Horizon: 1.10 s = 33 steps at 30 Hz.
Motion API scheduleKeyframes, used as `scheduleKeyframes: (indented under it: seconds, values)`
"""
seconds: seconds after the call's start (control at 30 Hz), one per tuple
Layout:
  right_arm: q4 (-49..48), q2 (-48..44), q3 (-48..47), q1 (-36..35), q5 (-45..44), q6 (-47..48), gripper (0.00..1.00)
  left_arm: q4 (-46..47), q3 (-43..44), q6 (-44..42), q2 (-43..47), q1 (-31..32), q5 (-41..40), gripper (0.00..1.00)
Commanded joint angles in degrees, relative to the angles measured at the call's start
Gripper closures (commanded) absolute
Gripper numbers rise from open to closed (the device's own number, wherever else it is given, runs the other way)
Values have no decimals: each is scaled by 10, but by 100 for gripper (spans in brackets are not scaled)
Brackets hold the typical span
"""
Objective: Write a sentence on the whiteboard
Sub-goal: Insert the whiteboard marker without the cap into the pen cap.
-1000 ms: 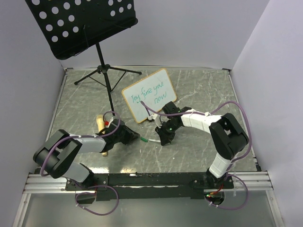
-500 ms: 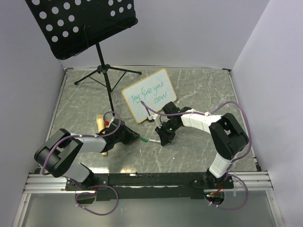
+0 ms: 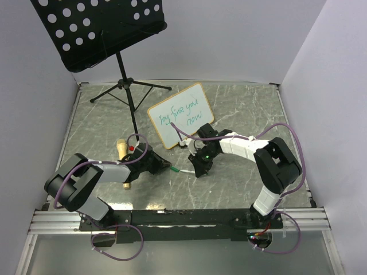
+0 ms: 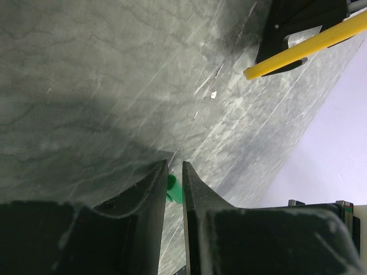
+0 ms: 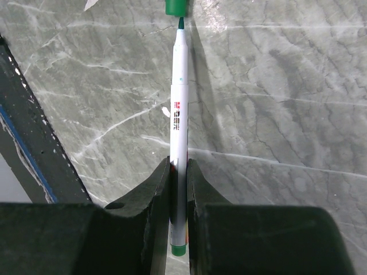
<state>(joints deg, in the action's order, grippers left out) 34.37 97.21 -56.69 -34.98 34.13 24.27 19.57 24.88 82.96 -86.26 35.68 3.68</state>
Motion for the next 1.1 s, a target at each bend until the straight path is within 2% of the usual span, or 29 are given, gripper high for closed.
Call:
scheduleKeyframes:
  seconds: [0.0, 0.77, 1.07]
  values:
    - [17, -6, -16, 2, 18, 8, 100, -34, -6, -19, -8, 0, -3, 77]
    - [15, 25, -43, -12, 15, -6, 100, -7, -27, -10, -9, 0, 9, 78]
    - [15, 4, -33, -8, 21, -1, 100, -1, -31, -6, -15, 0, 10, 77]
